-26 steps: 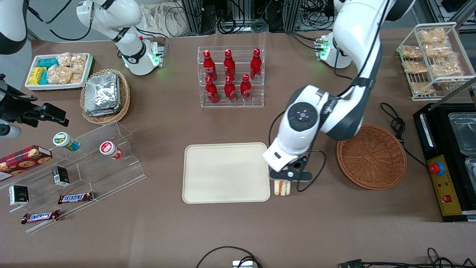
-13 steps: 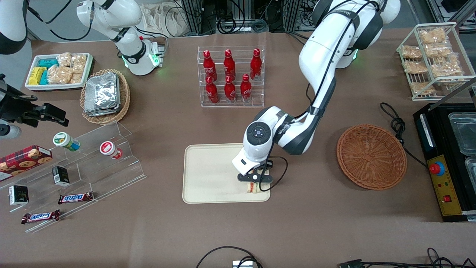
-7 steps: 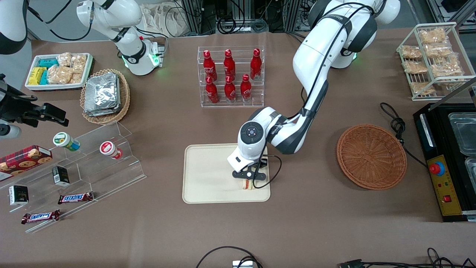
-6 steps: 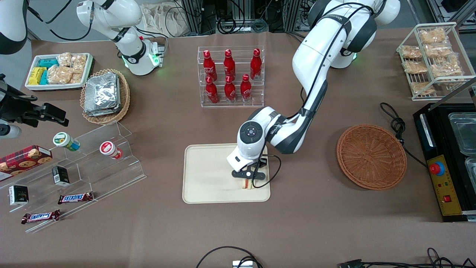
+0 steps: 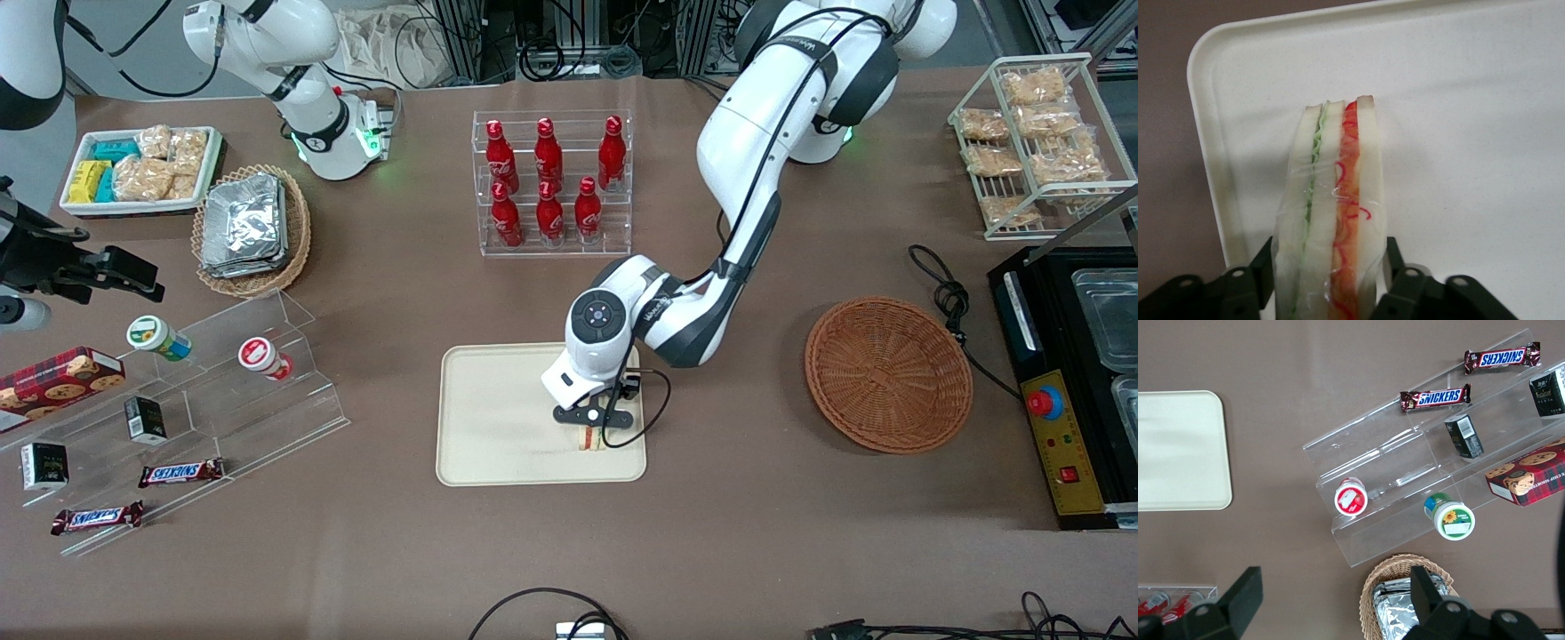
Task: Place sandwich from basket to tray
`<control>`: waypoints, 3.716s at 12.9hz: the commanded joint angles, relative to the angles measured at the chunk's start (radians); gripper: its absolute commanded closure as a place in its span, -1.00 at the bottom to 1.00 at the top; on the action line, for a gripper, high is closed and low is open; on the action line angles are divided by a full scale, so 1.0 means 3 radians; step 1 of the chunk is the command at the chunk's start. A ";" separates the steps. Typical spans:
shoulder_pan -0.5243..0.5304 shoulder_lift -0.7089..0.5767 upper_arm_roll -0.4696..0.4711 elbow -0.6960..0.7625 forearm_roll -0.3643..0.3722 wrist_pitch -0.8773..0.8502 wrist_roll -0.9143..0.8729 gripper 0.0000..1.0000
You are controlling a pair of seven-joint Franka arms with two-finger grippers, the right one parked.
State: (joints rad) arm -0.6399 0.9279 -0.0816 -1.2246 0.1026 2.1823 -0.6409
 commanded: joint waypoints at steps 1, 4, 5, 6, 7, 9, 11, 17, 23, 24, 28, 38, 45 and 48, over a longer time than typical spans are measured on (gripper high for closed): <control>-0.0045 0.0077 0.0042 0.0119 0.0047 0.0047 -0.0225 -1.00; -0.0025 0.0011 0.0062 0.0135 0.0057 0.0053 -0.0399 -1.00; -0.0005 -0.0055 0.0072 0.0135 0.0057 0.0038 -0.0466 -1.00; 0.0011 -0.0122 0.0078 0.0135 0.0057 0.0012 -0.0527 -1.00; 0.0062 -0.0188 0.0128 0.0145 0.0042 -0.0044 -0.0543 -1.00; 0.0138 -0.0357 0.0164 0.0150 0.0016 -0.0176 -0.0548 -1.00; 0.0332 -0.0551 0.0154 0.0150 -0.0004 -0.0355 -0.0543 -1.00; 0.0757 -0.1032 0.0159 0.0145 0.0036 -0.0672 -0.0492 -1.00; 0.1171 -0.1349 0.0154 0.0119 -0.0025 -0.1219 0.0401 -1.00; 0.1253 -0.1380 0.0144 0.0119 -0.0050 -0.1296 0.0524 -1.00; 0.1503 -0.1630 0.0154 0.0124 -0.0148 -0.1720 0.1056 -1.00; 0.1898 -0.2703 0.0267 -0.0738 -0.0183 -0.1998 0.2182 -1.00; 0.2010 -0.3180 0.0241 -0.0959 -0.0296 -0.2335 0.2187 -1.00; 0.2077 -0.3206 0.0195 -0.1026 -0.0306 -0.2330 0.2187 -1.00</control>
State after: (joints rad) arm -0.0433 -0.0094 -0.0033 -1.4999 0.0286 1.4826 -0.0001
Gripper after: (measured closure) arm 0.000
